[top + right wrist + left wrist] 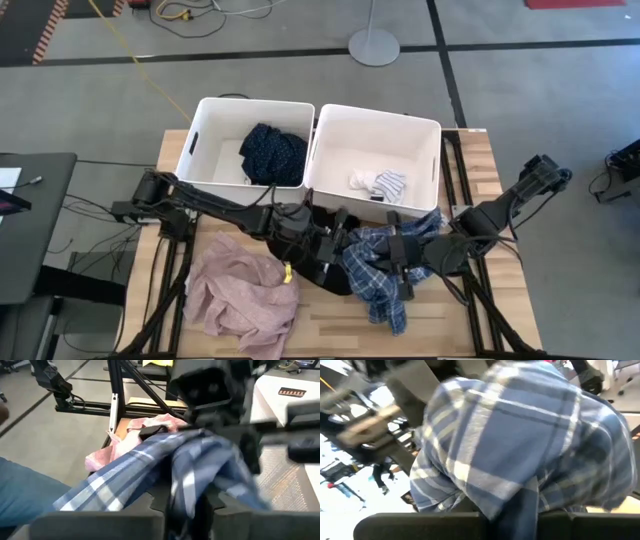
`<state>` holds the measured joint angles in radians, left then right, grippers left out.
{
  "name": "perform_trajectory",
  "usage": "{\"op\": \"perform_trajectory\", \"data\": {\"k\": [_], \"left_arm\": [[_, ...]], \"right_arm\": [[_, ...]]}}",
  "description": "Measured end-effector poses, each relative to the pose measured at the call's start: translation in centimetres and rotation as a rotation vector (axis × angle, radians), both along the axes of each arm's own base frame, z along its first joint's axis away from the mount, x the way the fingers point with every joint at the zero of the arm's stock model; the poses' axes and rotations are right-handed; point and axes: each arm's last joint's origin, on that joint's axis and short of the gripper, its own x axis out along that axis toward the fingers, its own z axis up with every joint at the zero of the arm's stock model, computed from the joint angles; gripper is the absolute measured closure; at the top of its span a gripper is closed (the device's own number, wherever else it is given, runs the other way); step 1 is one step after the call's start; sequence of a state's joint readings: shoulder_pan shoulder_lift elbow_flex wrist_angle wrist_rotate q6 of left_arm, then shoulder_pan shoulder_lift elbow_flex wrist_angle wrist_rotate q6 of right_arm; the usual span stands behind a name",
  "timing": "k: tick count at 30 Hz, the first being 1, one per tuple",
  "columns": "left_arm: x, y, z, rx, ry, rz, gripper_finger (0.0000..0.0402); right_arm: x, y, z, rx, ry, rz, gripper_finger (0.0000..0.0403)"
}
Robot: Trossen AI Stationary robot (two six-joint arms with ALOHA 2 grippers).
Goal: Sort clothes
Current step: Put the blue checkered long sleeve into the left white laundry bin
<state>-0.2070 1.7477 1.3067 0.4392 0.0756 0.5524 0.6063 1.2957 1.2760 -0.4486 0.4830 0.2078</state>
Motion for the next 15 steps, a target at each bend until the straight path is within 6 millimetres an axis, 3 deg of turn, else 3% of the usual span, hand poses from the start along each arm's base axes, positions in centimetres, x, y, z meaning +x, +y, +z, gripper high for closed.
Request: {"op": "perform_trajectory", "data": {"k": [4, 8, 15], "left_arm": [[-1.9, 0.4, 2.6, 0.038, -0.026, 0.038, 0.0378], [-5.0, 1.0, 6.4, 0.071, -0.092, 0.094, 0.0378], [-12.6, 2.7, 13.8, 0.107, -0.316, 0.280, 0.0378]], "right_arm": [[-0.5, 0.6, 0.1, 0.021, 0.000, 0.013, 0.0286], [-1.1, 1.2, 0.1, -0.008, -0.013, -0.008, 0.0242], [-2.2, 1.6, 0.3, -0.091, -0.047, -0.068, 0.0188]]}}
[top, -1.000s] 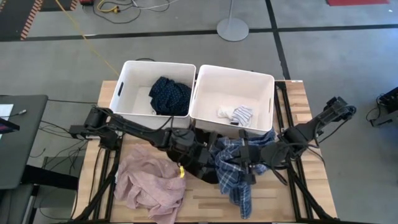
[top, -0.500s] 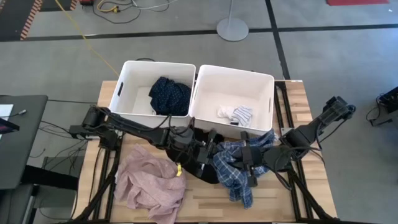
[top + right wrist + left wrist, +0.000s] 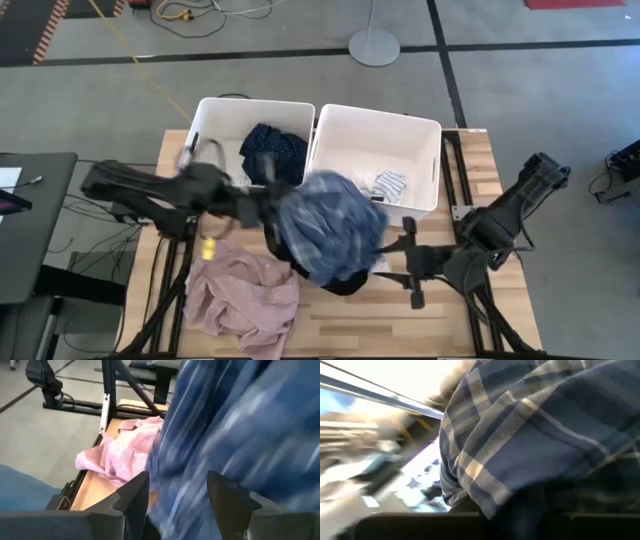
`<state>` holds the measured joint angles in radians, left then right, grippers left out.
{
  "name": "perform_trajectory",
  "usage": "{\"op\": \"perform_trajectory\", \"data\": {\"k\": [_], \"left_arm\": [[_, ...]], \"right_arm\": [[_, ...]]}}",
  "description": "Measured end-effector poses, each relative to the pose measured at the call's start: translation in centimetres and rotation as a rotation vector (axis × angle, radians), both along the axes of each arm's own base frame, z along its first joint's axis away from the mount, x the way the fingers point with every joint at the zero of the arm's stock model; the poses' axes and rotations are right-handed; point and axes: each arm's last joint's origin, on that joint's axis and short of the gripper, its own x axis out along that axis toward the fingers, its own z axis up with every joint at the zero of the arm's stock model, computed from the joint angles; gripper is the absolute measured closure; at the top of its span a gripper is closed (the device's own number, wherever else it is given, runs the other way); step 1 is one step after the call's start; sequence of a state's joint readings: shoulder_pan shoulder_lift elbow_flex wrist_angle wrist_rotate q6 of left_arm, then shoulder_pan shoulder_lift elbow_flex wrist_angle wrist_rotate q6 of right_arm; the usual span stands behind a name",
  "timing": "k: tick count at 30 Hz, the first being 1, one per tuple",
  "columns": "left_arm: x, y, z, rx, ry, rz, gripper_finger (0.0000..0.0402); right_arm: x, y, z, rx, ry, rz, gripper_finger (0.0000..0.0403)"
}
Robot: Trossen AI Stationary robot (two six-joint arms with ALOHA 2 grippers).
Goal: Sort clothes
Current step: Put the blue checkered long sleeve into the left white laundry bin
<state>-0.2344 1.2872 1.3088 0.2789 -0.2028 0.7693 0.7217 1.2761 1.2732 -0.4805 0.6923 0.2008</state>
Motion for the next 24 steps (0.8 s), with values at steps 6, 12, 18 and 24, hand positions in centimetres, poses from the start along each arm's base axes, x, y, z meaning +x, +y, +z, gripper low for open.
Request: {"op": "perform_trajectory", "data": {"k": [6, 12, 18, 24], "left_arm": [[-5.6, 2.1, 3.3, 0.033, -0.086, 0.234, 0.0378], [-9.6, 3.6, 5.0, 0.043, -0.132, 0.433, 0.0378], [-12.1, 4.4, 6.6, 0.052, -0.228, 0.598, 0.0378], [-13.7, 4.9, 7.5, 0.089, -0.267, 0.729, 0.0378]], "right_arm": [[0.0, -0.1, 0.1, -0.003, -0.006, -0.015, 0.0182], [0.0, -0.1, 0.1, -0.002, -0.008, -0.015, 0.0182], [0.0, -0.1, 0.1, -0.002, -0.007, -0.015, 0.0182], [0.1, 0.0, -0.1, -0.004, 0.001, -0.018, 0.0182]]}}
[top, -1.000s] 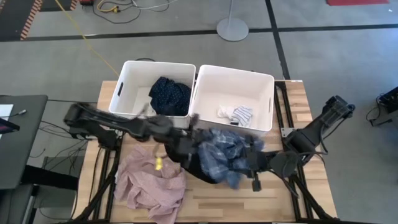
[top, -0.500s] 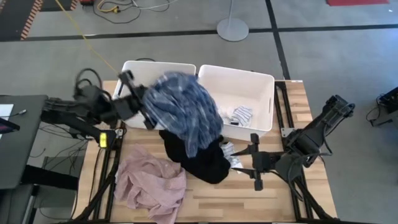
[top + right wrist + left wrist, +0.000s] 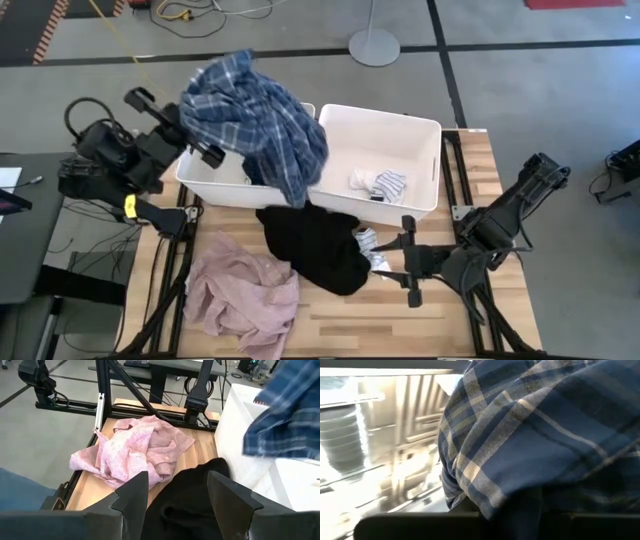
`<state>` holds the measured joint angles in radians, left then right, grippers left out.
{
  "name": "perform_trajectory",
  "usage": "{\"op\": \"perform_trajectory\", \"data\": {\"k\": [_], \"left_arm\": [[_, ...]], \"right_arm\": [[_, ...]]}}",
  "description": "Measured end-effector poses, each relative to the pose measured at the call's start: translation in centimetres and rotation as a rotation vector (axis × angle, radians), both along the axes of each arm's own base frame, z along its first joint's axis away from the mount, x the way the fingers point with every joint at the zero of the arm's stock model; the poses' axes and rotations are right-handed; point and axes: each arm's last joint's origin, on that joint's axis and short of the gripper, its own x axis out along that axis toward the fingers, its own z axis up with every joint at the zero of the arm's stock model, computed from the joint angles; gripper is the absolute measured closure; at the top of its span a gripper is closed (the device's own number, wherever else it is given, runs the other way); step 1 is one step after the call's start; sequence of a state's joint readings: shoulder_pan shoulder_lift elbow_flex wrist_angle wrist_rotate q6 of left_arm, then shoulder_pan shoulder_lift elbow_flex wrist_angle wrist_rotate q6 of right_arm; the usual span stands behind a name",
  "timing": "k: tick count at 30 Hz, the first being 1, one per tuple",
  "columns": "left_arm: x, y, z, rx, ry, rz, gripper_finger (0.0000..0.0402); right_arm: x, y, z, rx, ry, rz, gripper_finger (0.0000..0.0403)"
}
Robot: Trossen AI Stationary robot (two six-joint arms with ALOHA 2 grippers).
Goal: Sort clothes
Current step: Put the blue checkered long sleeve into the left white laundry bin
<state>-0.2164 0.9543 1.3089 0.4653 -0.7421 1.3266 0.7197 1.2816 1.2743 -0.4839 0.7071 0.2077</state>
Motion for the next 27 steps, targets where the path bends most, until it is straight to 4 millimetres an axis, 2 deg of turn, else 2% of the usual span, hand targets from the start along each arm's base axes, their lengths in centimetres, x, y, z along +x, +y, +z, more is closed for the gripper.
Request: {"op": "perform_trajectory", "data": {"k": [6, 13, 20, 27], "left_arm": [[-1.0, 0.4, 0.4, 0.005, 0.030, 0.153, 0.0378], [-1.0, 0.7, 0.2, -0.040, 0.147, 0.277, 0.0378], [0.0, 0.8, -1.4, -0.137, 0.288, 0.324, 0.0378], [0.6, 2.3, -4.0, -0.268, 0.394, 0.376, 0.0378]], "right_arm": [[-0.1, -0.1, -0.3, 0.013, 0.026, -0.014, 0.0182], [-0.2, -0.1, -0.4, 0.019, 0.033, -0.019, 0.0182], [-0.2, -0.1, -0.4, 0.022, 0.032, -0.020, 0.0182], [-0.2, -0.1, -0.4, 0.037, 0.031, -0.026, 0.0182]]}}
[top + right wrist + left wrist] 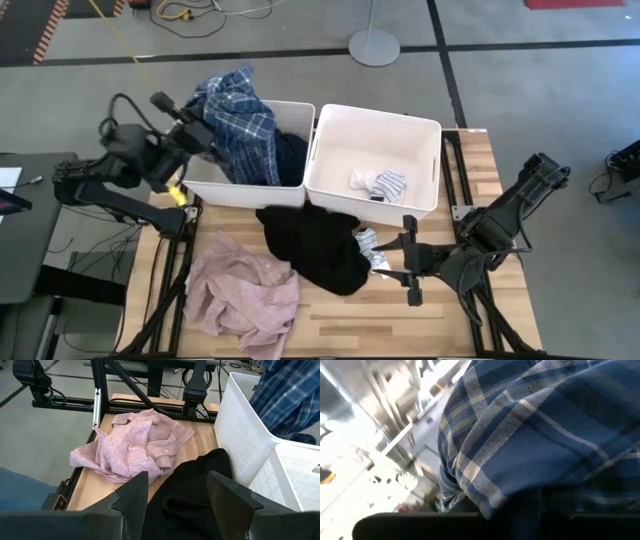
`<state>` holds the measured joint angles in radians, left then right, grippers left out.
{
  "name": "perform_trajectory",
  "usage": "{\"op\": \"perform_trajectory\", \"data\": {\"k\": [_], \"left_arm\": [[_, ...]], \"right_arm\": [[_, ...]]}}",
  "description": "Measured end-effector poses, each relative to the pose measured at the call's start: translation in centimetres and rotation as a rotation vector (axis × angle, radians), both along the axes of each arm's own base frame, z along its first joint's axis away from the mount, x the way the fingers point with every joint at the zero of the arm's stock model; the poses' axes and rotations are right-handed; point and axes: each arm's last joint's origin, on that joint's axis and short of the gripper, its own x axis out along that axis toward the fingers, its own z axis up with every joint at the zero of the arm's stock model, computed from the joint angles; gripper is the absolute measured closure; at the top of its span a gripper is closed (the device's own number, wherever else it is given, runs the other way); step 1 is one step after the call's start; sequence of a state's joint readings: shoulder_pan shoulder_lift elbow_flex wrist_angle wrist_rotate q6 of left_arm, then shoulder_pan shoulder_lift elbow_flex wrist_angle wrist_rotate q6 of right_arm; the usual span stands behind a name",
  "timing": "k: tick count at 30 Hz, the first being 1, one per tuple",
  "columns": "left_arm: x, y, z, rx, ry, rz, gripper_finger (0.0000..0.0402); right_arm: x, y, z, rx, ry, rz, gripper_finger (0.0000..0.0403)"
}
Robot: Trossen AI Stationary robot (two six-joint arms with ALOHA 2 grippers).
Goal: Sort clothes
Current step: Put the blue checkered long sleeve into the left white laundry bin
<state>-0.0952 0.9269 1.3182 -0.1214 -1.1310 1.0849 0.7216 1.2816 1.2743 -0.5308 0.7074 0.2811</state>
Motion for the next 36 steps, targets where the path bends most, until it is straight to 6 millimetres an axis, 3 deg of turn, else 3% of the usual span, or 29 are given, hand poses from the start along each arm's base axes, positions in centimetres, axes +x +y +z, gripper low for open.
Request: {"op": "perform_trajectory", "data": {"k": [16, 24, 36], "left_arm": [[0.8, 4.9, -6.0, -0.406, 0.113, 0.031, 0.0378], [3.3, 8.1, -10.0, -0.585, 0.239, 0.038, 0.0378], [7.3, 14.6, -15.9, -0.859, 0.388, 0.055, 0.0376]], "right_arm": [[0.4, 0.8, -0.7, -0.006, 0.017, 0.010, 0.0182], [0.6, 1.4, -1.3, -0.019, 0.034, 0.020, 0.0182], [0.4, 2.3, -1.8, -0.011, 0.054, 0.037, 0.0182]]}}
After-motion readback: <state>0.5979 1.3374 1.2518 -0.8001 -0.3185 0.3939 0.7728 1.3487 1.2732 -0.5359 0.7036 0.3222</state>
